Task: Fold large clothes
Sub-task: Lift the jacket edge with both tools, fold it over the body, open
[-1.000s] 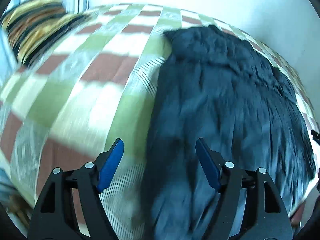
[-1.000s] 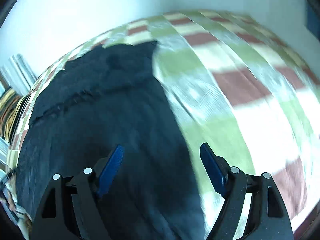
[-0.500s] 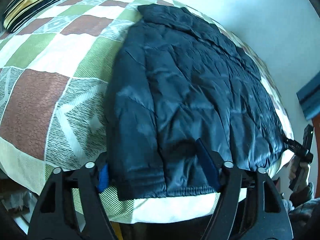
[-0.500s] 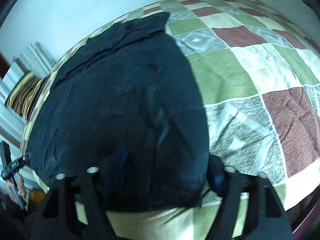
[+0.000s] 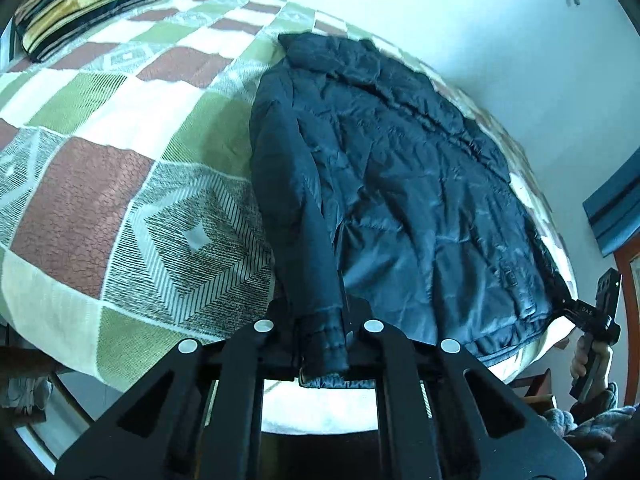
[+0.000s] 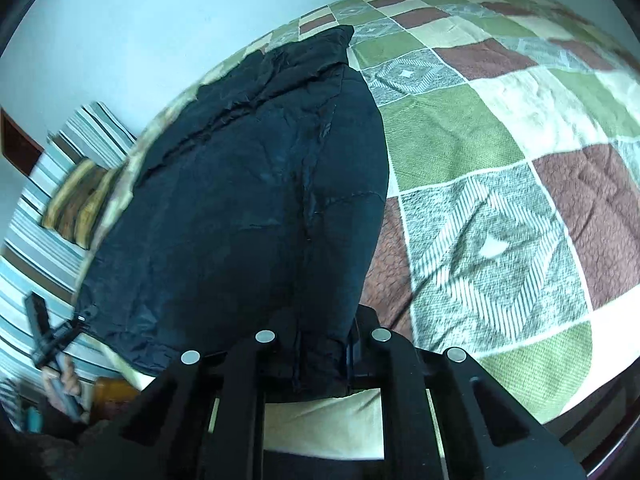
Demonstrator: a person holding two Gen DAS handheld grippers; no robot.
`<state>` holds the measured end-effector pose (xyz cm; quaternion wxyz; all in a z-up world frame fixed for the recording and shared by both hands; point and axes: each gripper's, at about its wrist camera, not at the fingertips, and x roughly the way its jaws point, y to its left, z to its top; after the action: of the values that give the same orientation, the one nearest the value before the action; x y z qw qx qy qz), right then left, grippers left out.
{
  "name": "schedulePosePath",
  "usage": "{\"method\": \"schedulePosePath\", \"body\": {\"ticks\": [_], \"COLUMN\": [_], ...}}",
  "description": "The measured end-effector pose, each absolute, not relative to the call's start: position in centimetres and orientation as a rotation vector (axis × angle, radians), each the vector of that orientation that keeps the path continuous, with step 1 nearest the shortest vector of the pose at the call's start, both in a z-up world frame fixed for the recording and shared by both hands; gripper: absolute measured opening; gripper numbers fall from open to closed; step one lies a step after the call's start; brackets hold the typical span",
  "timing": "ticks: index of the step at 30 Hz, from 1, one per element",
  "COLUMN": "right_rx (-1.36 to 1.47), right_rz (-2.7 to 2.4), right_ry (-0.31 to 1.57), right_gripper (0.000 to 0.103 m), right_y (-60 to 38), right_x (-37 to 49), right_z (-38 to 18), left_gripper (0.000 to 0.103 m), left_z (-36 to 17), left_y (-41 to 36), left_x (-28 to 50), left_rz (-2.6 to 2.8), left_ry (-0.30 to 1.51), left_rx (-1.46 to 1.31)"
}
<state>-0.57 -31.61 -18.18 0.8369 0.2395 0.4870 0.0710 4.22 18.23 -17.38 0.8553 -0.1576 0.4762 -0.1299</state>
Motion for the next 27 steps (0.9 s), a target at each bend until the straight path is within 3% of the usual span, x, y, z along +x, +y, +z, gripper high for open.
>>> {"method": "schedulePosePath", "body": {"ticks": [6, 13, 27], "right_rx": [0.743, 0.783, 0.854], "right_rz": [0.288, 0.361, 0.265], "right_ry": [0.940, 0.818, 0.859], "right_gripper": [0.012, 0.011, 0.011], "right_y": [-34.1, -35.3, -37.1], "right_x": [-0.1, 5.7, 24.1], "right_z": [-15.5, -11.2, -13.2], "left_gripper": [0.010, 0.010, 0.010], "left_z": [-13.1, -8.9, -10.7], "left_y": [19.7, 20.2, 17.7], "left_x": [4.9, 11.4, 31.7], "left_rz": [-0.317, -0.294, -0.200], "left_ry": [0.903, 0.822, 0.888], "left_rx": [-0.470, -0.498, -0.462]}}
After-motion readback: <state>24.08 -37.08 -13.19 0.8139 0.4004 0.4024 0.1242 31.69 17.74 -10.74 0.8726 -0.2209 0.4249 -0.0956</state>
